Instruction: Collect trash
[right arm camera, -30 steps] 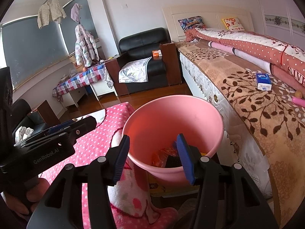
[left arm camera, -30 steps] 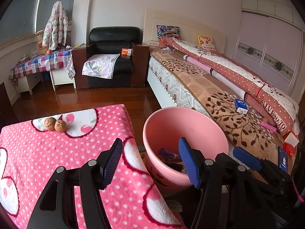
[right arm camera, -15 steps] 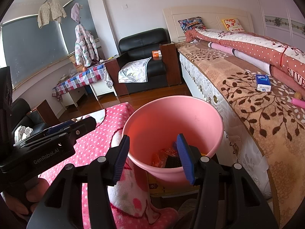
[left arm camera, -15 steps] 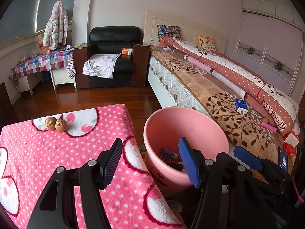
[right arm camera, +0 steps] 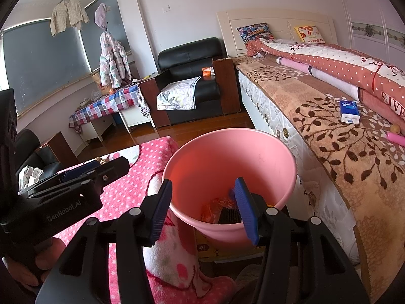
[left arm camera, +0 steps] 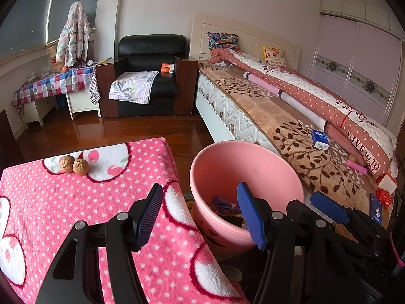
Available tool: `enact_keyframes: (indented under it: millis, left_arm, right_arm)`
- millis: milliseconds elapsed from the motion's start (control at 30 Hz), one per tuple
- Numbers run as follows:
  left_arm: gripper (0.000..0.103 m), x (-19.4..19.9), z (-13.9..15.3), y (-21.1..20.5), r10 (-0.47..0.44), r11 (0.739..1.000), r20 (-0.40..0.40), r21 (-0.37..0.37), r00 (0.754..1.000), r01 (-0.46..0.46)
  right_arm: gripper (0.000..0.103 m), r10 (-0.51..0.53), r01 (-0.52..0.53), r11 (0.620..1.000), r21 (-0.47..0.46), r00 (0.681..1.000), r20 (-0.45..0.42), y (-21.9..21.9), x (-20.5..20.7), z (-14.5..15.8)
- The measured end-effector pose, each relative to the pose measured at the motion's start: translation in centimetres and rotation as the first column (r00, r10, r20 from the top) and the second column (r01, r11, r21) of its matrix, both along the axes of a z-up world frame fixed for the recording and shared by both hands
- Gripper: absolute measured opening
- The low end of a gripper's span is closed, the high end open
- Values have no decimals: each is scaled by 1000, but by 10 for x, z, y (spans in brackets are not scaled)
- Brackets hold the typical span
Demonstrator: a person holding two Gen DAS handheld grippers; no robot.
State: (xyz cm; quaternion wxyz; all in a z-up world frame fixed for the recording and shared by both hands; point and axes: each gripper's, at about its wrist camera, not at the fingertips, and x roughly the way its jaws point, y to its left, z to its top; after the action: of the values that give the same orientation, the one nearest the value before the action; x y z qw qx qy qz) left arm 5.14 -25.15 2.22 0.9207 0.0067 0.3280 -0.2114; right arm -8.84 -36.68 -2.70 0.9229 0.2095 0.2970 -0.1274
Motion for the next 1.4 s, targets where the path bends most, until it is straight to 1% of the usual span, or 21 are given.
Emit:
enact_keyframes:
  millis: [1033, 1133, 1400]
  left_arm:
    - [60, 0, -13, -1, -16, 1000, -27, 19, 999, 17]
    - [60, -1, -13, -2, -22, 999, -19, 33, 1000, 23]
    - [60, 4, -18, -3, -5, 999, -46, 43, 999, 7]
  right_arm:
    - [52, -9, 9, 1000, 5, 1000, -14, -6, -1, 0]
    - [52, -12, 12, 1000, 6, 1000, -18, -6, 0, -2]
    - [52, -14, 14, 1000, 8, 1000, -24, -6, 2, -4]
